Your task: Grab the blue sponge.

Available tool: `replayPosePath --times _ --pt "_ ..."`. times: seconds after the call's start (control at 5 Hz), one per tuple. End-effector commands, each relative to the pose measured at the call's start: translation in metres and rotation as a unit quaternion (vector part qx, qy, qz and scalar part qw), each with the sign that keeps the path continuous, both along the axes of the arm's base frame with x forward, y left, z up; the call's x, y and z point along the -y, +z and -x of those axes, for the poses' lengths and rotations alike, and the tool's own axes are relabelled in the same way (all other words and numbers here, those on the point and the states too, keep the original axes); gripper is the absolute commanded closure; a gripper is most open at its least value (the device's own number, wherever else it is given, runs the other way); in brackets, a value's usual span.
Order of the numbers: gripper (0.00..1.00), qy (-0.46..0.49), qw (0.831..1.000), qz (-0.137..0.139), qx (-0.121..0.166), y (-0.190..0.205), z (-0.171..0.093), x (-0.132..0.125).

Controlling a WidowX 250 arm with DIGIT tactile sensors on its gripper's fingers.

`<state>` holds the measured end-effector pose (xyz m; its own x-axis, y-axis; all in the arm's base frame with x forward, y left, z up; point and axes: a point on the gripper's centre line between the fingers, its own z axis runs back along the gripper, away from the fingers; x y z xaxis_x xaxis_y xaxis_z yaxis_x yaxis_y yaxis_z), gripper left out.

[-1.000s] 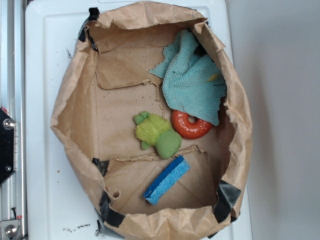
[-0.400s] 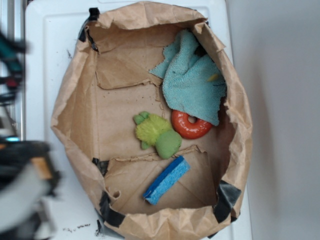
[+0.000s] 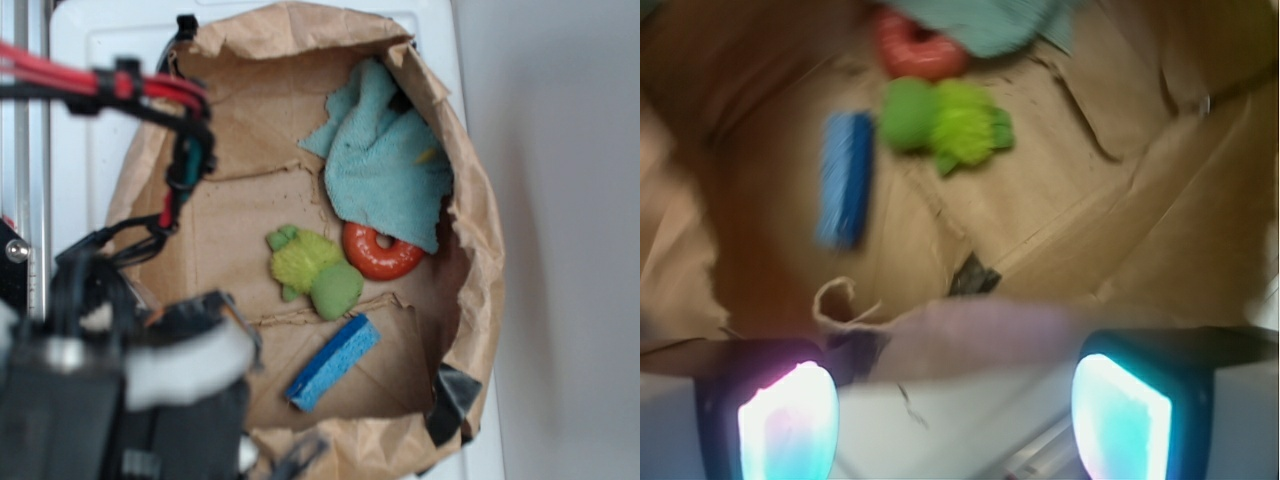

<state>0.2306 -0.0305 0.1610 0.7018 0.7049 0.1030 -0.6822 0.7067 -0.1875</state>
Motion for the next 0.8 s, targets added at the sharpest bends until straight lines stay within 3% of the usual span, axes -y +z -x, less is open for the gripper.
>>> replayPosePath --times 0.0,0.2,0.4,0.6 --pt "0.0 0.085 0.996 0.019 0.037 -0.001 -0.044 -0.037" --pt "0.0 0.094 0.995 0.03 0.032 0.006 -0.049 -0.048" --pt "0.0 0.058 0.998 -0.033 0.02 -0.016 -0.063 -0.029" --pt "0.0 0.032 0.998 -0.058 0.009 -0.035 -0.062 -0.015"
